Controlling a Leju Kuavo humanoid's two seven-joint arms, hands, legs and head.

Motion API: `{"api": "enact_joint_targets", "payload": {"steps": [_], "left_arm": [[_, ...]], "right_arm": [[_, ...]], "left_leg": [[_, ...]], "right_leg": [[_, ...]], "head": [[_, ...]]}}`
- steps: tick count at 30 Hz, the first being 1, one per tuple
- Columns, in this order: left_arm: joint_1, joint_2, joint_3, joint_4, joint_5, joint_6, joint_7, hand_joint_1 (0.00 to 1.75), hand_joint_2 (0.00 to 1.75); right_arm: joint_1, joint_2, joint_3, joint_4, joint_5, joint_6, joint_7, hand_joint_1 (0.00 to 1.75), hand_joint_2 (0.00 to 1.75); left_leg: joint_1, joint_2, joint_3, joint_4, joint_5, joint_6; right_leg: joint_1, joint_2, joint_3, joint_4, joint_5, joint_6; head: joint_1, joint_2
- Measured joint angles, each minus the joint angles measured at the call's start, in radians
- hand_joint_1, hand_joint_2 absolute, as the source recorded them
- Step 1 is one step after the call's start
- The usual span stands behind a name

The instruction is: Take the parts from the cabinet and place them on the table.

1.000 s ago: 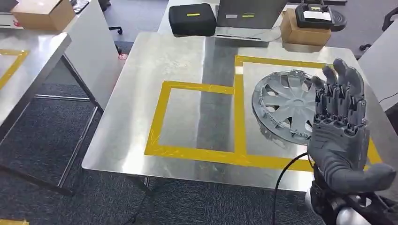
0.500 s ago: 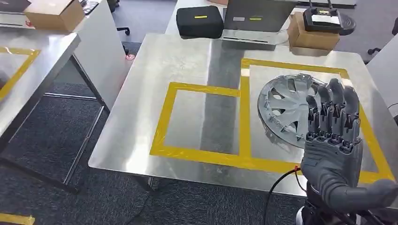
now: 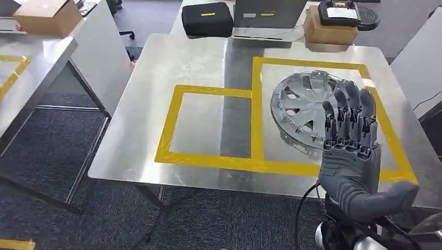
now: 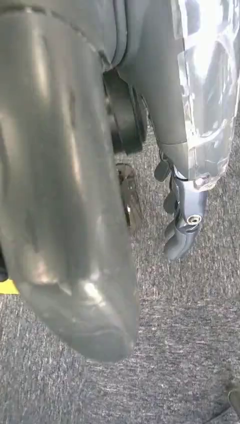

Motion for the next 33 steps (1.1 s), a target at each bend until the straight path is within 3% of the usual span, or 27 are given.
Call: {"api": "enact_joint_targets", "payload": {"steps": [2, 4, 5, 6, 8, 9, 10, 11, 12, 14, 15, 16, 17, 19, 20, 21, 22, 23, 24, 25, 27, 28, 29, 30, 31, 33], "left_arm": [[0.001, 0.0, 0.0, 0.0, 0.002, 0.003, 0.002, 0.0, 0.0], [0.004, -0.001, 0.0, 0.0, 0.003, 0.003, 0.006, 0.0, 0.0], [0.002, -0.001, 0.0, 0.0, 0.003, 0.003, 0.01, 0.0, 0.0], [0.002, -0.001, 0.0, 0.0, 0.003, 0.003, 0.012, 0.0, 0.0], [0.002, -0.001, 0.0, 0.0, 0.002, -0.002, 0.019, 0.0, 0.0], [0.003, -0.001, 0.0, 0.0, 0.001, -0.003, 0.021, 0.0, 0.0], [0.003, 0.0, 0.0, 0.0, 0.0, -0.004, 0.022, 0.0, 0.0], [0.003, 0.0, 0.0, 0.0, -0.001, -0.005, 0.023, 0.0, 0.0], [0.003, 0.0, 0.0, 0.0, -0.005, -0.007, 0.028, 0.0, 0.0], [0.002, 0.001, 0.0, 0.0, -0.013, -0.01, 0.04, 0.0, 0.0], [0.002, 0.0, 0.0, 0.0, -0.017, -0.01, 0.046, 0.0, 0.0], [0.002, 0.003, 0.0, 0.0, -0.021, -0.007, 0.049, 0.0, 0.0], [0.001, 0.006, 0.0, 0.0, -0.023, -0.002, 0.05, 0.0, 0.0], [0.003, 0.013, 0.0, 0.0, -0.024, 0.0, 0.051, 0.0, 0.0], [0.002, 0.027, 0.0, 0.002, -0.024, 0.001, 0.047, 0.0, 0.0], [0.002, 0.029, 0.0, 0.001, -0.026, 0.002, 0.038, 0.0, 0.0], [0.002, 0.032, 0.0, 0.002, -0.027, 0.003, 0.032, 0.0, 0.0], [0.002, 0.038, 0.0, 0.002, -0.029, 0.004, 0.029, 0.0, 0.0], [0.002, 0.044, 0.0, 0.002, -0.029, 0.006, 0.024, 0.0, 0.0], [0.002, 0.047, 0.0, 0.003, -0.029, 0.007, 0.021, 0.0, 0.0], [0.002, 0.05, 0.0, 0.003, -0.029, 0.009, 0.018, 0.0, 0.0], [0.002, 0.05, 0.0, 0.003, -0.029, 0.009, 0.014, 0.0, 0.0], [0.002, 0.05, 0.0, 0.003, -0.03, 0.008, 0.01, 0.0, 0.0], [0.001, 0.047, 0.0, 0.0, -0.032, 0.007, 0.007, 0.0, 0.0], [0.0, 0.049, 0.0, 0.0, -0.033, 0.007, 0.006, 0.0, 0.0], [-0.003, 0.046, 0.0, -0.001, -0.033, 0.007, 0.006, 0.0, 0.0]], "right_arm": [[-0.004, 0.0, 0.003, 0.003, -0.001, -0.004, 0.008, 0.0, 0.0], [-0.003, 0.001, 0.005, 0.009, -0.01, -0.012, 0.011, 0.0, 0.0], [-0.001, 0.002, 0.005, 0.011, -0.011, -0.014, 0.011, 0.0, 0.0], [0.0, 0.002, 0.005, 0.012, -0.012, -0.015, 0.011, 0.0, 0.0], [0.005, 0.004, 0.006, 0.016, -0.012, -0.017, 0.011, 0.0, 0.0], [0.006, 0.004, 0.007, 0.018, -0.011, -0.018, 0.011, 0.0, 0.0], [0.009, 0.005, 0.008, 0.021, -0.011, -0.018, 0.011, 0.0, 0.0], [0.013, 0.005, 0.009, 0.023, -0.01, -0.019, 0.01, 0.0, 0.0], [0.016, 0.006, 0.011, 0.026, -0.01, -0.023, 0.009, 0.0, 0.0], [0.018, 0.009, 0.011, 0.028, -0.009, -0.03, 0.002, 0.0, 0.0], [0.023, 0.01, 0.011, 0.028, -0.008, -0.036, -0.005, 0.0, 0.0], [0.027, 0.011, 0.011, 0.028, -0.008, -0.042, -0.019, 0.0, 0.0], [0.033, 0.012, 0.012, 0.029, -0.009, -0.047, -0.028, 0.0, 0.0], [0.041, 0.014, 0.013, 0.034, -0.014, -0.05, -0.04, 0.0, 0.0], [0.042, 0.016, 0.014, 0.037, -0.024, -0.049, -0.052, 0.0, 0.0], [0.047, 0.018, 0.015, 0.041, -0.039, -0.048, -0.063, 0.0, 0.0], [0.051, 0.019, 0.015, 0.044, -0.049, -0.047, -0.073, 0.0, 0.0], [0.055, 0.021, 0.016, 0.047, -0.055, -0.045, -0.078, 0.0, 0.0], [0.056, 0.023, 0.017, 0.052, -0.062, -0.044, -0.084, 0.0, 0.0], [0.057, 0.024, 0.017, 0.056, -0.063, -0.044, -0.085, 0.0, 0.0], [0.059, 0.027, 0.017, 0.063, -0.072, -0.042, -0.085, 0.0, 0.0], [0.061, 0.027, 0.017, 0.067, -0.075, -0.042, -0.085, 0.0, 0.0], [0.063, 0.029, 0.017, 0.072, -0.082, -0.042, -0.085, 0.0, 0.0], [0.065, 0.029, 0.017, 0.077, -0.09, -0.042, -0.085, 0.0, 0.0], [0.067, 0.029, 0.016, 0.081, -0.101, -0.042, -0.085, 0.0, 0.0], [0.07, 0.03, 0.014, 0.097, -0.128, -0.041, -0.088, 0.0, 0.0]], "left_leg": [[-0.003, -0.003, -0.017, 0.007, 0.009, 0.011], [-0.004, -0.003, -0.027, 0.002, 0.028, 0.029], [-0.001, 0.001, -0.036, 0.003, 0.039, 0.037], [-0.002, 0.001, -0.048, 0.003, 0.048, 0.045], [-0.008, 0.002, -0.075, 0.004, 0.068, 0.052], [-0.012, 0.003, -0.087, 0.005, 0.078, 0.055], [-0.016, 0.003, -0.1, 0.005, 0.087, 0.056], [-0.02, 0.003, -0.113, 0.005, 0.096, 0.057], [-0.025, 0.003, -0.125, 0.006, 0.104, 0.058], [-0.031, 0.003, -0.138, 0.006, 0.119, 0.057], [-0.032, 0.004, -0.141, 0.007, 0.124, 0.055], [-0.036, 0.005, -0.143, 0.008, 0.131, 0.051], [-0.032, 0.007, -0.147, 0.007, 0.142, 0.045], [-0.032, 0.008, -0.151, 0.005, 0.157, 0.034], [-0.032, 0.004, -0.163, 0.016, 0.137, 0.03], [-0.033, 0.004, -0.178, 0.046, 0.085, 0.021], [-0.027, 0.004, -0.198, 0.106, 0.024, 0.014], [-0.02, 0.004, -0.216, 0.179, -0.029, 0.008], [-0.014, 0.004, -0.231, 0.251, -0.067, 0.001], [-0.009, 0.004, -0.235, 0.301, -0.069, -0.005], [0.002, 0.005, -0.194, 0.288, 0.01, -0.018], [0.008, 0.006, -0.151, 0.237, 0.048, -0.026], [0.015, 0.006, -0.091, 0.16, 0.063, -0.033], [0.023, 0.004, -0.024, 0.066, 0.028, -0.042], [0.015, 0.002, 0.009, 0.009, -0.001, -0.03], [0.012, 0.001, -0.006, 0.014, -0.002, -0.011]], "right_leg": [[-0.003, 0.0, 0.001, 0.0, 0.013, 0.013], [-0.006, 0.001, -0.003, -0.008, 0.025, 0.026], [-0.009, 0.001, -0.014, 0.006, -0.008, 0.031], [-0.009, 0.002, -0.028, 0.049, -0.063, 0.034], [-0.009, 0.003, -0.07, 0.213, -0.179, 0.04], [-0.009, 0.003, -0.08, 0.277, -0.205, 0.039], [-0.008, 0.003, -0.076, 0.307, -0.206, 0.037], [-0.005, 0.003, -0.054, 0.298, -0.183, 0.031], [0.0, 0.003, -0.017, 0.25, -0.149, 0.023], [0.017, 0.006, 0.1, 0.078, -0.097, -0.008], [0.031, 0.006, 0.158, -0.006, -0.108, -0.026], [0.028, 0.003, 0.182, -0.054, -0.115, -0.031], [0.033, 0.005, 0.18, -0.057, -0.111, -0.028], [0.034, 0.003, 0.167, -0.06, -0.093, -0.034], [0.022, -0.006, 0.162, -0.074, -0.076, -0.035], [0.021, -0.003, 0.148, -0.076, -0.064, -0.04], [0.019, -0.004, 0.132, -0.074, -0.054, -0.045], [0.018, -0.005, 0.118, -0.072, -0.044, -0.043], [0.017, -0.006, 0.102, -0.069, -0.034, -0.042], [0.016, -0.007, 0.085, -0.066, -0.023, -0.038], [0.009, -0.008, 0.047, -0.051, -0.007, -0.029], [0.005, -0.008, 0.029, -0.039, -0.002, -0.022], [0.001, -0.008, 0.013, -0.024, 0.002, -0.016], [0.004, -0.007, 0.0, -0.007, 0.003, -0.011], [0.005, -0.007, -0.007, 0.006, 0.005, -0.004], [0.003, -0.006, -0.012, 0.006, 0.023, 0.008]], "head": [[0.0, 0.0], [0.001, 0.0], [0.0, 0.0], [0.008, 0.0], [0.019, 0.0], [0.026, 0.0], [0.029, 0.0], [0.031, 0.0], [0.033, 0.0], [0.037, 0.0], [0.036, 0.0], [0.034, 0.0], [0.034, 0.0], [0.039, 0.0], [0.045, 0.0], [0.038, 0.0], [0.028, 0.0], [0.023, 0.0], [0.019, 0.0], [0.018, 0.0], [0.016, 0.0], [0.015, 0.0], [0.013, 0.0], [0.007, 0.0], [0.001, 0.0], [0.006, 0.0]]}}
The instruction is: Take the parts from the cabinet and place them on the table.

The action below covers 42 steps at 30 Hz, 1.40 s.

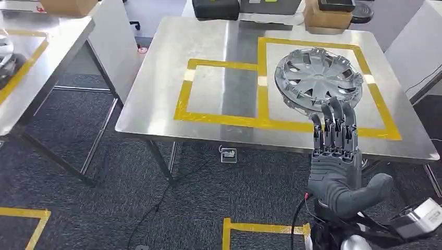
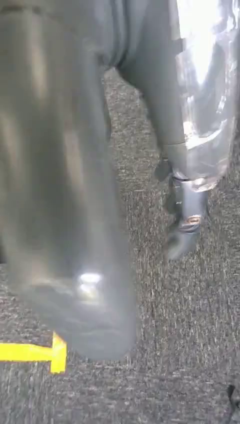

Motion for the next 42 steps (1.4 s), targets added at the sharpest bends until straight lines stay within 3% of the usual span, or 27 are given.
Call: {"api": "enact_joint_targets", "payload": {"steps": [2, 4, 5, 6, 7, 9, 11, 13, 14, 16, 17, 18, 19, 21, 22, 24, 26, 27, 28, 30, 33, 34, 36, 37, 38, 40, 42], "left_arm": [[0.002, -0.002, 0.0, 0.0, 0.0, 0.0, 0.002, 0.0, 0.0], [0.002, -0.002, 0.0, 0.0, 0.0, 0.0, 0.003, 0.0, 0.0], [0.002, -0.003, 0.0, 0.0, -0.003, 0.0, 0.003, 0.0, 0.0], [0.002, -0.003, 0.0, 0.0, -0.005, 0.0, 0.003, 0.0, 0.0], [0.002, -0.003, 0.0, 0.0, -0.007, 0.0, 0.003, 0.0, 0.0], [0.003, -0.003, 0.0, 0.0, -0.008, 0.0, 0.003, 0.0, 0.0], [0.002, -0.003, 0.0, 0.0, -0.009, 0.0, 0.003, 0.0, 0.0], [0.002, -0.008, 0.0, -0.001, -0.008, 0.002, 0.002, 0.0, 0.0], [0.002, -0.01, 0.0, -0.002, -0.008, 0.003, -0.001, 0.0, 0.0], [0.001, -0.01, 0.0, -0.002, -0.007, 0.006, -0.003, 0.0, 0.0], [0.001, -0.01, 0.0, -0.002, -0.007, 0.007, -0.003, 0.0, 0.0], [0.001, -0.01, 0.0, -0.002, -0.006, 0.009, -0.003, 0.0, 0.0], [0.001, -0.01, 0.0, -0.002, -0.006, 0.009, -0.003, 0.0, 0.0], [0.001, -0.007, 0.0, -0.001, -0.006, 0.009, -0.001, 0.0, 0.0], [0.001, -0.006, 0.0, -0.001, -0.006, 0.009, 0.003, 0.0, 0.0], [0.002, -0.005, -0.001, -0.001, -0.008, 0.008, 0.012, 0.0, 0.0], [0.003, -0.003, -0.001, 0.0, -0.01, 0.008, 0.016, 0.0, 0.0], [0.003, -0.002, -0.001, 0.0, -0.011, 0.008, 0.016, 0.0, 0.0], [0.001, -0.002, -0.001, 0.0, -0.012, 0.008, 0.016, 0.0, 0.0], [0.004, 0.0, -0.001, 0.0, -0.012, 0.008, 0.018, 0.0, 0.0], [0.004, 0.002, -0.001, 0.0, -0.018, 0.008, 0.025, 0.0, 0.0], [0.003, 0.002, -0.001, 0.0, -0.019, 0.008, 0.028, 0.0, 0.0], [0.003, 0.003, -0.001, 0.0, -0.023, 0.006, 0.031, 0.0, 0.0], [0.004, 0.004, -0.001, 0.0, -0.026, 0.006, 0.033, 0.0, 0.0], [0.005, 0.005, -0.001, 0.0, -0.028, 0.005, 0.034, 0.0, 0.0], [0.005, 0.007, -0.001, 0.0, -0.034, 0.003, 0.04, 0.0, 0.0], [0.004, 0.007, -0.001, 0.0, -0.039, 0.002, 0.041, 0.0, 0.0]], "right_arm": [[0.006, 0.0, -0.002, 0.023, -0.017, 0.003, -0.01, 0.0, 0.0], [0.012, 0.0, -0.002, 0.038, -0.03, 0.003, -0.013, 0.0, 0.0], [0.013, 0.0, -0.002, 0.054, -0.041, -0.001, -0.01, 0.0, 0.0], [0.014, 0.0, -0.003, 0.072, -0.055, -0.004, -0.006, 0.0, 0.0], [0.015, 0.0, -0.003, 0.093, -0.068, -0.004, -0.006, 0.0, 0.0], [0.015, 0.002, -0.003, 0.153, -0.1, -0.002, -0.013, 0.0, 0.0], [0.014, 0.005, -0.006, 0.213, -0.126, -0.004, -0.027, 0.0, 0.0], [0.006, 0.008, -0.016, 0.282, -0.128, -0.042, -0.035, 0.0, 0.0], [-0.004, 0.011, -0.021, 0.33, -0.118, -0.073, -0.037, 0.0, 0.0], [-0.016, 0.017, -0.027, 0.426, -0.106, -0.106, -0.05, 0.0, 0.0], [-0.019, 0.021, -0.028, 0.474, -0.103, -0.111, -0.053, 0.0, 0.0], [-0.024, 0.03, -0.028, 0.524, -0.102, -0.111, -0.05, 0.0, 0.0], [-0.029, 0.036, -0.028, 0.574, -0.103, -0.105, -0.033, 0.0, 0.0], [-0.043, 0.045, -0.027, 0.67, -0.125, -0.062, 0.014, 0.0, 0.0], [-0.051, 0.053, -0.026, 0.732, -0.141, -0.028, 0.027, 0.0, 0.0], [-0.071, 0.071, -0.024, 0.883, -0.178, 0.054, 0.032, 0.0, 0.0], [-0.085, 0.09, -0.021, 1.024, -0.205, 0.112, 0.017, 0.0, 0.0], [-0.091, 0.1, -0.019, 1.091, -0.211, 0.129, 0.007, 0.0, 0.0], [-0.1, 0.108, -0.018, 1.142, -0.215, 0.135, -0.002, 0.0, 0.0], [-0.119, 0.121, -0.013, 1.236, -0.216, 0.137, 0.0, 0.0, 0.0], [-0.135, 0.139, -0.005, 1.372, -0.207, 0.143, 0.094, 0.0, 0.0], [-0.131, 0.148, -0.001, 1.414, -0.207, 0.151, 0.136, 0.0, 0.0], [-0.118, 0.163, 0.005, 1.486, -0.217, 0.17, 0.195, 0.0, 0.0], [-0.112, 0.172, 0.008, 1.525, -0.226, 0.179, 0.217, 0.0, 0.0], [-0.106, 0.182, 0.01, 1.554, -0.234, 0.186, 0.234, 0.0, 0.0], [-0.105, 0.198, 0.017, 1.621, -0.251, 0.2, 0.27, 0.0, 0.0], [-0.108, 0.209, 0.019, 1.665, -0.263, 0.209, 0.291, 0.0, 0.0]], "left_leg": [[0.002, 0.003, -0.017, -0.003, 0.019, 0.024], [-0.002, 0.003, -0.041, -0.001, 0.041, 0.039], [-0.006, 0.003, -0.057, -0.001, 0.055, 0.044], [-0.01, 0.003, -0.073, 0.0, 0.068, 0.047], [-0.015, 0.003, -0.088, 0.0, 0.079, 0.049], [-0.025, 0.003, -0.118, 0.0, 0.102, 0.051], [-0.037, 0.003, -0.143, 0.0, 0.121, 0.052], [-0.042, 0.004, -0.154, 0.001, 0.135, 0.047], [-0.036, 0.008, -0.156, 0.0, 0.144, 0.042], [-0.027, 0.013, -0.157, -0.004, 0.158, 0.03], [-0.033, 0.012, -0.16, 0.0, 0.16, 0.026], [-0.03, 0.008, -0.169, 0.014, 0.134, 0.021], [-0.028, 0.005, -0.185, 0.055, 0.083, 0.017], [-0.023, 0.003, -0.234, 0.196, -0.016, 0.007], [-0.02, 0.003, -0.253, 0.258, -0.034, 0.003], [-0.018, 0.004, -0.237, 0.27, 0.014, -0.003], [-0.016, 0.006, -0.133, 0.116, 0.085, -0.006], [-0.015, 0.006, -0.081, 0.019, 0.085, -0.005], [-0.02, 0.004, -0.054, -0.003, 0.063, 0.004], [-0.021, 0.003, -0.062, -0.007, 0.062, 0.019], [-0.014, 0.002, -0.064, -0.013, 0.071, 0.035], [-0.014, 0.002, -0.066, -0.013, 0.073, 0.042], [-0.014, 0.001, -0.073, -0.012, 0.076, 0.048], [-0.016, 0.002, -0.076, -0.012, 0.076, 0.049], [-0.018, 0.005, -0.077, -0.011, 0.077, 0.049], [-0.02, 0.019, -0.076, -0.011, 0.077, 0.049], [-0.023, 0.038, -0.072, -0.011, 0.075, 0.047]], "right_leg": [[-0.007, 0.004, -0.007, 0.001, 0.002, 0.012], [-0.007, 0.005, -0.028, 0.073, -0.108, 0.02], [-0.006, 0.006, -0.045, 0.158, -0.179, 0.023], [-0.006, 0.006, -0.056, 0.233, -0.221, 0.023], [-0.006, 0.006, -0.057, 0.284, -0.231, 0.02], [-0.003, 0.007, -0.023, 0.286, -0.176, 0.007], [0.007, 0.009, 0.073, 0.149, -0.11, -0.018], [0.024, 0.007, 0.192, -0.038, -0.147, -0.057], [0.028, 0.007, 0.202, -0.064, -0.153, -0.046], [0.036, 0.007, 0.194, -0.065, -0.142, -0.052], [0.03, 0.007, 0.192, -0.082, -0.123, -0.052], [0.025, 0.002, 0.188, -0.087, -0.113, -0.049], [0.024, 0.003, 0.177, -0.087, -0.105, -0.056], [0.022, 0.001, 0.155, -0.085, -0.09, -0.054], [0.022, 0.0, 0.145, -0.084, -0.083, -0.052], [0.02, -0.005, 0.126, -0.076, -0.074, -0.047], [0.014, -0.008, 0.115, -0.06, -0.075, -0.041], [0.013, -0.011, 0.11, -0.048, -0.08, -0.035], [0.016, -0.012, 0.1, -0.04, -0.082, -0.03], [0.016, -0.012, 0.098, -0.033, -0.079, -0.023], [0.014, -0.003, 0.093, -0.018, -0.095, -0.008], [0.012, 0.006, 0.074, 0.024, -0.129, 0.0], [0.006, 0.007, 0.003, 0.186, -0.21, 0.009], [0.005, 0.008, -0.027, 0.255, -0.236, 0.011], [0.004, 0.008, -0.039, 0.285, -0.236, 0.011], [0.003, 0.006, 0.0, 0.203, -0.167, 0.003], [0.009, -0.025, 0.082, 0.022, -0.074, -0.011]], "head": [[0.001, 0.0], [0.01, 0.0], [0.019, 0.0], [0.024, 0.0], [0.027, 0.0], [0.037, 0.0], [0.043, 0.0], [0.041, 0.0], [0.04, 0.0], [0.046, 0.0], [0.048, 0.0], [0.046, 0.0], [0.042, 0.0], [0.028, 0.0], [0.023, 0.0], [0.015, 0.0], [0.013, 0.0], [0.011, 0.0], [0.003, 0.0], [0.005, 0.0], [0.005, 0.0], [0.014, 0.0], [0.027, 0.0], [0.031, 0.0], [0.035, 0.0], [0.044, 0.0], [0.047, 0.0]]}}
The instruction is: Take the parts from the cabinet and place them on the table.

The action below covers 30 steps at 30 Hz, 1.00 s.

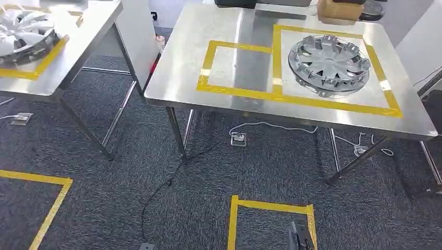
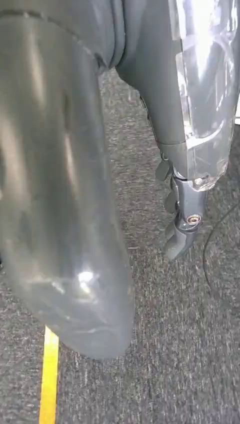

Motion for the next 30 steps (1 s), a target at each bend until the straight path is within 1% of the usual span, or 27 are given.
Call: {"api": "enact_joint_targets", "payload": {"steps": [1, 2, 4, 5, 6, 7, 8, 9, 10, 11, 12, 13, 14, 15, 16, 17, 19, 20, 21, 22, 23, 24, 25, 26, 27, 28, 30], "left_arm": [[0.0, 0.001, 0.0, 0.0, -0.002, 0.0, 0.0, 0.0, 0.0], [0.001, 0.002, 0.0, 0.0, -0.003, 0.0, 0.0, 0.0, 0.0], [0.001, 0.003, 0.0, 0.0, -0.005, 0.0, 0.0, 0.0, 0.0], [-0.001, 0.003, 0.0, 0.0, -0.006, 0.0, 0.0, 0.0, 0.0], [-0.002, 0.003, 0.0, 0.0, -0.006, 0.0, 0.0, 0.0, 0.0], [-0.004, 0.004, 0.0, 0.0, -0.006, 0.0, -0.001, 0.0, 0.0], [-0.005, 0.004, 0.0, 0.0, -0.006, 0.0, -0.001, 0.0, 0.0], [-0.004, 0.004, 0.0, 0.0, -0.006, 0.0, -0.001, 0.0, 0.0], [-0.003, 0.005, 0.0, 0.0, -0.006, 0.0, -0.001, 0.0, 0.0], [-0.003, 0.005, 0.0, 0.0, -0.006, 0.0, -0.001, 0.0, 0.0], [-0.003, 0.006, 0.0, 0.0, -0.006, 0.0, -0.001, 0.0, 0.0], [-0.004, 0.006, 0.0, 0.0, -0.006, 0.0, -0.001, 0.0, 0.0], [-0.005, 0.006, 0.0, 0.0, -0.007, 0.0, -0.001, 0.0, 0.0], [-0.005, 0.007, 0.0, 0.0, -0.007, 0.0, -0.001, 0.0, 0.0], [-0.007, 0.007, 0.0, 0.0, -0.007, 0.0, -0.001, 0.0, 0.0], [-0.008, 0.006, 0.0, 0.0, -0.007, 0.0, -0.001, 0.0, 0.0], [-0.007, 0.007, 0.0, 0.0, -0.008, 0.0, 0.002, 0.0, 0.0], [-0.006, 0.008, 0.0, 0.0, -0.008, 0.0, 0.004, 0.0, 0.0], [-0.006, 0.007, 0.0, -0.001, -0.009, 0.0, 0.005, 0.0, 0.0], [-0.007, 0.009, 0.0, -0.001, -0.009, 0.0, 0.006, 0.0, 0.0], [-0.007, 0.008, 0.0, -0.002, -0.01, 0.0, 0.006, 0.0, 0.0], [-0.005, 0.01, 0.0, -0.002, -0.01, 0.0, 0.006, 0.0, 0.0], [-0.003, 0.011, 0.0, -0.002, -0.01, 0.0, 0.007, 0.0, 0.0], [-0.003, 0.012, 0.0, -0.001, -0.01, 0.0, 0.007, 0.0, 0.0], [-0.003, 0.013, 0.0, 0.0, -0.01, 0.0, 0.007, 0.0, 0.0], [-0.004, 0.013, 0.0, 0.0, -0.011, 0.0, 0.007, 0.0, 0.0], [-0.006, 0.013, 0.0, 0.0, -0.012, 0.0, 0.007, 0.0, 0.0]], "right_arm": [[-0.004, 0.005, 0.001, 0.02, -0.006, 0.003, 0.007, 0.0, 0.0], [-0.012, 0.011, 0.003, 0.037, -0.008, 0.006, 0.01, 0.0, 0.0], [-0.015, 0.02, 0.003, 0.066, -0.016, 0.008, 0.012, 0.0, 0.0], [-0.012, 0.024, 0.004, 0.081, -0.016, 0.008, 0.013, 0.0, 0.0], [-0.01, 0.027, 0.005, 0.094, -0.017, 0.008, 0.014, 0.0, 0.0], [-0.011, 0.035, 0.005, 0.107, -0.017, 0.01, 0.014, 0.0, 0.0], [-0.013, 0.036, 0.005, 0.12, -0.018, 0.01, 0.014, 0.0, 0.0], [-0.014, 0.039, 0.005, 0.129, -0.018, 0.011, 0.014, 0.0, 0.0], [-0.013, 0.042, 0.005, 0.137, -0.019, 0.013, 0.014, 0.0, 0.0], [-0.013, 0.045, 0.005, 0.147, -0.019, 0.014, 0.014, 0.0, 0.0], [-0.013, 0.048, 0.005, 0.159, -0.019, 0.014, 0.013, 0.0, 0.0], [-0.014, 0.052, 0.006, 0.167, -0.019, 0.015, 0.013, 0.0, 0.0], [-0.014, 0.055, 0.006, 0.177, -0.02, 0.016, 0.011, 0.0, 0.0], [-0.014, 0.058, 0.006, 0.185, -0.021, 0.016, 0.008, 0.0, 0.0], [-0.014, 0.06, 0.006, 0.19, -0.023, 0.016, 0.006, 0.0, 0.0], [-0.019, 0.062, 0.006, 0.196, -0.025, 0.016, 0.005, 0.0, 0.0], [-0.024, 0.062, 0.006, 0.206, -0.027, 0.017, 0.003, 0.0, 0.0], [-0.024, 0.062, 0.006, 0.212, -0.028, 0.018, 0.002, 0.0, 0.0], [-0.022, 0.063, 0.006, 0.219, -0.029, 0.019, 0.002, 0.0, 0.0], [-0.019, 0.069, 0.007, 0.222, -0.031, 0.019, 0.002, 0.0, 0.0], [-0.02, 0.069, 0.007, 0.225, -0.034, 0.019, 0.002, 0.0, 0.0], [-0.024, 0.07, 0.007, 0.227, -0.036, 0.019, 0.001, 0.0, 0.0], [-0.027, 0.071, 0.007, 0.228, -0.037, 0.019, 0.002, 0.0, 0.0], [-0.028, 0.075, 0.007, 0.23, -0.037, 0.019, 0.002, 0.0, 0.0], [-0.027, 0.076, 0.007, 0.231, -0.037, 0.02, 0.001, 0.0, 0.0], [-0.027, 0.076, 0.007, 0.234, -0.037, 0.02, 0.002, 0.0, 0.0], [-0.023, 0.077, 0.007, 0.239, -0.037, 0.02, 0.001, 0.0, 0.0]], "left_leg": [[-0.005, 0.01, 0.0, 0.0, -0.001, -0.002], [-0.007, 0.024, -0.004, 0.002, -0.003, -0.006], [-0.007, 0.057, -0.003, 0.001, -0.004, -0.015], [-0.007, 0.072, 0.002, 0.001, -0.006, -0.018], [-0.006, 0.06, -0.001, 0.008, -0.02, -0.026], [-0.003, -0.009, -0.011, 0.037, -0.047, -0.031], [0.0, -0.031, -0.041, 0.106, -0.091, -0.033], [0.002, -0.039, -0.079, 0.194, -0.134, -0.035], [0.003, -0.039, -0.113, 0.27, -0.165, -0.037], [0.003, -0.039, -0.131, 0.31, -0.172, -0.038], [0.003, -0.039, -0.127, 0.302, -0.155, -0.038], [0.003, -0.04, -0.106, 0.261, -0.12, -0.038], [0.004, -0.047, -0.068, 0.189, -0.073, -0.036], [0.007, -0.074, -0.024, 0.105, -0.029, -0.035], [0.013, -0.147, -0.001, 0.051, -0.022, -0.03], [0.02, -0.153, 0.01, 0.022, -0.031, -0.031], [0.013, -0.128, 0.002, 0.033, -0.031, -0.026], [0.012, -0.113, 0.002, 0.032, -0.029, -0.021], [0.024, -0.093, 0.002, 0.025, -0.025, -0.014], [0.021, -0.077, 0.004, 0.026, -0.024, -0.011], [0.02, -0.059, 0.003, 0.026, -0.025, -0.009], [0.018, -0.039, 0.003, 0.026, -0.026, -0.007], [0.016, -0.019, 0.003, 0.026, -0.027, -0.006], [0.015, -0.001, 0.002, 0.027, -0.028, -0.006], [0.015, 0.015, 0.002, 0.027, -0.028, -0.007], [0.013, 0.028, 0.001, 0.027, -0.03, -0.009], [0.011, 0.051, 0.004, 0.026, -0.032, -0.011]], "right_leg": [[0.013, -0.047, 0.015, -0.037, -0.011, -0.004], [0.018, -0.041, 0.015, -0.052, -0.01, -0.013], [0.018, -0.012, 0.007, -0.048, -0.007, -0.017], [0.017, 0.001, 0.006, -0.052, -0.003, -0.022], [0.008, 0.012, 0.011, -0.063, 0.008, -0.029], [0.008, 0.021, 0.007, -0.064, 0.011, -0.034], [0.007, 0.034, 0.003, -0.063, 0.013, -0.037], [0.008, 0.045, 0.001, -0.063, 0.015, -0.04], [0.009, 0.056, 0.0, -0.062, 0.016, -0.041], [0.01, 0.07, -0.002, -0.06, 0.017, -0.04], [0.01, 0.081, -0.002, -0.057, 0.017, -0.039], [0.01, 0.093, -0.003, -0.053, 0.016, -0.039], [0.01, 0.106, -0.003, -0.048, 0.015, -0.036], [0.009, 0.12, -0.004, -0.042, 0.012, -0.033], [0.008, 0.129, -0.009, -0.034, 0.01, -0.027], [0.013, 0.144, -0.022, -0.02, 0.006, -0.02], [0.005, 0.17, -0.037, -0.021, 0.016, -0.008], [0.004, 0.187, -0.04, -0.021, 0.02, -0.002], [0.004, 0.201, -0.047, -0.017, 0.018, 0.002], [0.01, 0.147, -0.055, 0.004, -0.001, 0.007], [0.008, 0.096, -0.081, 0.064, -0.04, 0.016], [0.004, 0.069, -0.116, 0.142, -0.081, 0.023], [0.003, 0.054, -0.149, 0.216, -0.114, 0.027], [0.0, 0.046, -0.17, 0.268, -0.13, 0.03], [-0.003, 0.042, -0.172, 0.279, -0.124, 0.031], [-0.004, 0.041, -0.152, 0.245, -0.095, 0.029], [0.0, 0.021, -0.059, 0.074, -0.009, 0.015]], "head": [[0.0, 0.0], [0.003, 0.0], [-0.002, 0.0], [-0.003, 0.0], [-0.002, 0.0], [-0.009, 0.0], [-0.015, 0.0], [-0.026, 0.0], [-0.032, 0.0], [-0.035, 0.0], [-0.039, 0.0], [-0.042, 0.0], [-0.045, 0.0], [-0.048, 0.0], [-0.05, 0.0], [-0.051, 0.0], [-0.043, 0.0], [-0.045, 0.0], [-0.048, 0.0], [-0.045, 0.0], [-0.029, 0.0], [-0.018, 0.0], [-0.017, 0.0], [-0.015, 0.0], [-0.011, 0.0], [-0.008, 0.0], [-0.003, 0.0]]}}
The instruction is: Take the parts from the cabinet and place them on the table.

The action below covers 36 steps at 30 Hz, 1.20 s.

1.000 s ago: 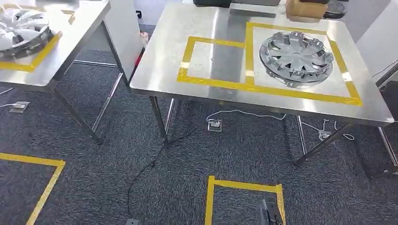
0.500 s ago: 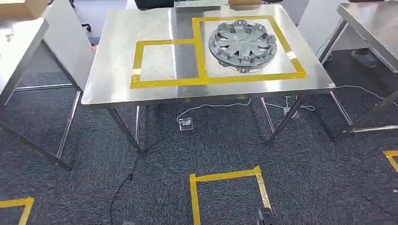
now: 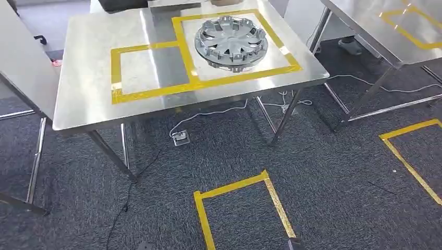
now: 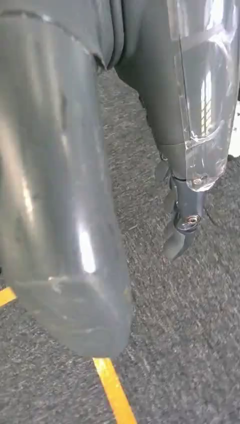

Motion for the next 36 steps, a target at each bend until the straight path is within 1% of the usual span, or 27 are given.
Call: {"api": "enact_joint_targets", "payload": {"steps": [1, 2, 5, 6, 7, 8, 9, 11, 12, 13, 15, 16, 17, 18, 19, 21, 22, 23, 24, 26, 27, 28, 30, 31, 32, 34, 36], "left_arm": [[-0.002, 0.0, 0.0, 0.0, 0.0, 0.0, 0.0, 0.0, 0.0], [-0.003, 0.0, 0.0, -0.001, 0.0, 0.0, 0.0, 0.0, 0.0], [-0.004, -0.001, 0.0, -0.002, -0.002, 0.0, 0.0, 0.0, 0.0], [-0.004, -0.001, 0.0, -0.003, -0.002, 0.0, 0.0, 0.0, 0.0], [-0.007, 0.0, 0.0, -0.004, -0.002, 0.0, 0.0, 0.0, 0.0], [-0.007, 0.0, 0.0, -0.005, -0.002, 0.0, -0.001, 0.0, 0.0], [-0.006, 0.0, 0.0, -0.005, -0.002, 0.0, -0.001, 0.0, 0.0], [-0.001, 0.001, 0.0, -0.005, -0.002, 0.0, 0.001, 0.0, 0.0], [0.0, 0.001, 0.0, -0.005, -0.002, 0.0, 0.001, 0.0, 0.0], [0.0, 0.002, 0.0, -0.005, -0.002, 0.0, 0.001, 0.0, 0.0], [-0.001, 0.003, 0.0, -0.005, -0.002, 0.0, 0.001, 0.0, 0.0], [-0.001, 0.003, 0.0, -0.005, -0.002, 0.0, 0.001, 0.0, 0.0], [-0.002, 0.003, 0.0, -0.005, -0.003, 0.0, 0.001, 0.0, 0.0], [-0.002, 0.003, 0.0, -0.006, -0.003, 0.0, 0.0, 0.0, 0.0], [0.0, 0.003, 0.0, -0.006, -0.003, 0.0, 0.001, 0.0, 0.0], [0.001, 0.005, 0.0, -0.007, -0.003, 0.0, 0.001, 0.0, 0.0], [-0.002, 0.004, 0.0, -0.008, -0.003, 0.0, 0.001, 0.0, 0.0], [-0.001, 0.004, 0.0, -0.008, -0.003, 0.0, 0.001, 0.0, 0.0], [0.001, 0.004, 0.0, -0.008, -0.003, 0.0, 0.001, 0.0, 0.0], [0.004, 0.005, 0.0, -0.008, -0.003, 0.0, 0.002, 0.0, 0.0], [0.004, 0.007, 0.0, -0.008, -0.003, 0.0, 0.002, 0.0, 0.0], [0.003, 0.007, 0.0, -0.008, -0.003, 0.0, 0.002, 0.0, 0.0], [0.001, 0.006, 0.0, -0.008, -0.004, 0.0, 0.003, 0.0, 0.0], [-0.001, 0.006, 0.0, -0.008, -0.006, 0.0, 0.004, 0.0, 0.0], [-0.001, 0.006, 0.0, -0.008, -0.009, 0.0, 0.006, 0.0, 0.0], [0.002, 0.006, 0.0, -0.008, -0.011, 0.0, 0.014, 0.0, 0.0], [0.0, 0.005, 0.0, -0.008, -0.012, 0.0, 0.019, 0.0, 0.0]], "right_arm": [[0.0, 0.0, 0.0, 0.001, 0.0, 0.0, 0.0, 0.0, 0.0], [-0.004, 0.0, 0.0, 0.002, -0.001, 0.0, 0.0, 0.0, 0.0], [-0.005, 0.0, 0.0, 0.009, -0.003, 0.0, 0.0, 0.0, 0.0], [-0.004, 0.0, 0.0, 0.013, -0.003, 0.0, 0.0, 0.0, 0.0], [0.001, 0.003, 0.0, 0.014, -0.004, 0.0, 0.0, 0.0, 0.0], [-0.001, 0.004, 0.001, 0.015, -0.004, 0.0, 0.001, 0.0, 0.0], [-0.005, 0.003, 0.0, 0.016, -0.006, 0.0, 0.002, 0.0, 0.0], [-0.008, 0.005, 0.0, 0.017, -0.01, 0.001, 0.002, 0.0, 0.0], [-0.007, 0.006, 0.0, 0.018, -0.011, 0.002, 0.002, 0.0, 0.0], [-0.006, 0.006, 0.0, 0.019, -0.011, 0.002, 0.002, 0.0, 0.0], [-0.005, 0.007, 0.0, 0.021, -0.011, 0.003, 0.002, 0.0, 0.0], [-0.006, 0.008, 0.0, 0.021, -0.011, 0.003, 0.002, 0.0, 0.0], [-0.008, 0.008, 0.0, 0.022, -0.012, 0.003, 0.002, 0.0, 0.0], [-0.011, 0.008, 0.0, 0.023, -0.012, 0.003, 0.002, 0.0, 0.0], [-0.013, 0.008, 0.0, 0.023, -0.012, 0.003, 0.002, 0.0, 0.0], [-0.008, 0.008, 0.001, 0.024, -0.012, 0.003, 0.002, 0.0, 0.0], [-0.005, 0.01, 0.001, 0.024, -0.013, 0.004, 0.002, 0.0, 0.0], [-0.007, 0.011, 0.001, 0.025, -0.013, 0.004, 0.002, 0.0, 0.0], [-0.01, 0.01, 0.001, 0.025, -0.013, 0.004, 0.002, 0.0, 0.0], [-0.013, 0.011, 0.001, 0.025, -0.013, 0.005, 0.002, 0.0, 0.0], [-0.011, 0.012, 0.002, 0.026, -0.013, 0.005, 0.002, 0.0, 0.0], [-0.006, 0.012, 0.003, 0.026, -0.013, 0.006, 0.003, 0.0, 0.0], [-0.002, 0.012, 0.005, 0.028, -0.019, 0.006, 0.005, 0.0, 0.0], [-0.002, 0.012, 0.006, 0.029, -0.021, 0.006, 0.006, 0.0, 0.0], [-0.004, 0.011, 0.006, 0.029, -0.023, 0.008, 0.006, 0.0, 0.0], [-0.008, 0.012, 0.007, 0.03, -0.024, 0.014, 0.006, 0.0, 0.0], [-0.002, 0.012, 0.008, 0.031, -0.024, 0.015, 0.006, 0.0, 0.0]], "left_leg": [[0.0, 0.008, 0.002, -0.001, -0.001, -0.001], [-0.005, 0.017, -0.001, 0.0, -0.002, -0.005], [-0.002, 0.045, 0.005, -0.005, -0.003, -0.018], [-0.005, 0.05, 0.01, -0.006, -0.004, -0.027], [0.001, -0.029, 0.007, 0.009, -0.018, -0.031], [0.002, -0.081, -0.016, 0.051, -0.051, -0.03], [0.002, -0.097, -0.053, 0.13, -0.093, -0.03], [0.001, -0.096, -0.124, 0.272, -0.151, -0.033], [0.002, -0.093, -0.14, 0.294, -0.144, -0.034], [0.002, -0.09, -0.133, 0.271, -0.113, -0.035], [0.006, -0.109, -0.07, 0.129, -0.013, -0.037], [0.012, -0.158, -0.034, 0.046, 0.027, -0.039], [0.02, -0.231, -0.024, 0.024, 0.005, -0.039], [0.021, -0.205, -0.023, 0.023, 0.003, -0.033], [0.015, -0.201, -0.024, 0.023, 0.002, -0.03], [0.016, -0.164, -0.021, 0.02, 0.004, -0.019], [0.019, -0.143, -0.018, 0.017, 0.006, -0.015], [0.016, -0.122, -0.015, 0.016, 0.003, -0.01], [0.013, -0.102, -0.013, 0.016, 0.0, -0.005], [0.011, -0.059, -0.011, 0.016, -0.006, -0.001], [0.01, -0.042, -0.01, 0.017, -0.009, -0.002], [0.01, -0.027, -0.008, 0.017, -0.012, -0.004], [0.01, -0.005, -0.001, 0.016, -0.017, -0.006], [0.01, 0.004, 0.003, 0.016, -0.021, -0.009], [0.007, 0.012, 0.004, 0.016, -0.024, -0.014], [0.004, 0.028, 0.003, 0.016, -0.026, -0.024], [0.006, 0.049, 0.017, 0.005, -0.027, -0.034]], "right_leg": [[0.009, -0.04, 0.038, -0.08, 0.013, -0.011], [0.02, -0.066, 0.047, -0.098, -0.003, -0.017], [0.025, -0.035, 0.039, -0.098, 0.001, -0.031], [0.022, -0.022, 0.051, -0.114, 0.01, -0.041], [0.014, -0.018, 0.056, -0.126, 0.017, -0.045], [0.011, -0.008, 0.057, -0.13, 0.021, -0.051], [0.011, 0.005, 0.054, -0.129, 0.023, -0.053], [0.014, 0.032, 0.052, -0.127, 0.023, -0.054], [0.014, 0.048, 0.052, -0.124, 0.023, -0.054], [0.013, 0.063, 0.052, -0.121, 0.022, -0.053], [0.009, 0.095, 0.052, -0.109, 0.016, -0.046], [0.007, 0.109, 0.05, -0.099, 0.009, -0.041], [0.011, 0.124, 0.039, -0.084, 0.003, -0.032], [0.007, 0.136, 0.03, -0.077, 0.003, -0.03], [0.001, 0.153, 0.025, -0.08, 0.007, -0.024], [-0.002, 0.19, 0.014, -0.082, 0.013, -0.013], [0.002, 0.143, 0.011, -0.068, 0.003, -0.009], [0.007, 0.075, -0.01, -0.026, -0.023, -0.003], [0.004, 0.044, -0.045, 0.043, -0.06, 0.003], [0.0, 0.023, -0.119, 0.19, -0.117, 0.01], [-0.003, 0.022, -0.134, 0.223, -0.12, 0.012], [-0.006, 0.021, -0.125, 0.209, -0.098, 0.012], [-0.005, 0.01, -0.059, 0.077, -0.014, 0.003], [-0.001, -0.018, -0.016, -0.011, 0.026, -0.006], [0.013, -0.064, 0.006, -0.05, 0.015, -0.014], [0.019, -0.057, 0.01, -0.069, 0.005, -0.026], [0.023, -0.035, 0.012, -0.079, 0.005, -0.036]], "head": [[0.003, 0.0], [0.002, 0.0], [0.001, 0.0], [0.004, 0.0], [0.003, 0.0], [-0.001, 0.0], [-0.008, 0.0], [-0.019, 0.0], [-0.024, 0.0], [-0.026, 0.0], [-0.03, 0.0], [-0.034, 0.0], [-0.046, 0.0], [-0.042, 0.0], [-0.035, 0.0], [-0.04, 0.0], [-0.038, 0.0], [-0.028, 0.0], [-0.017, 0.0], [-0.015, 0.0], [-0.013, 0.0], [-0.01, 0.0], [-0.004, 0.0], [0.0, 0.0], [0.001, 0.0], [0.006, 0.0], [0.003, 0.0]]}}
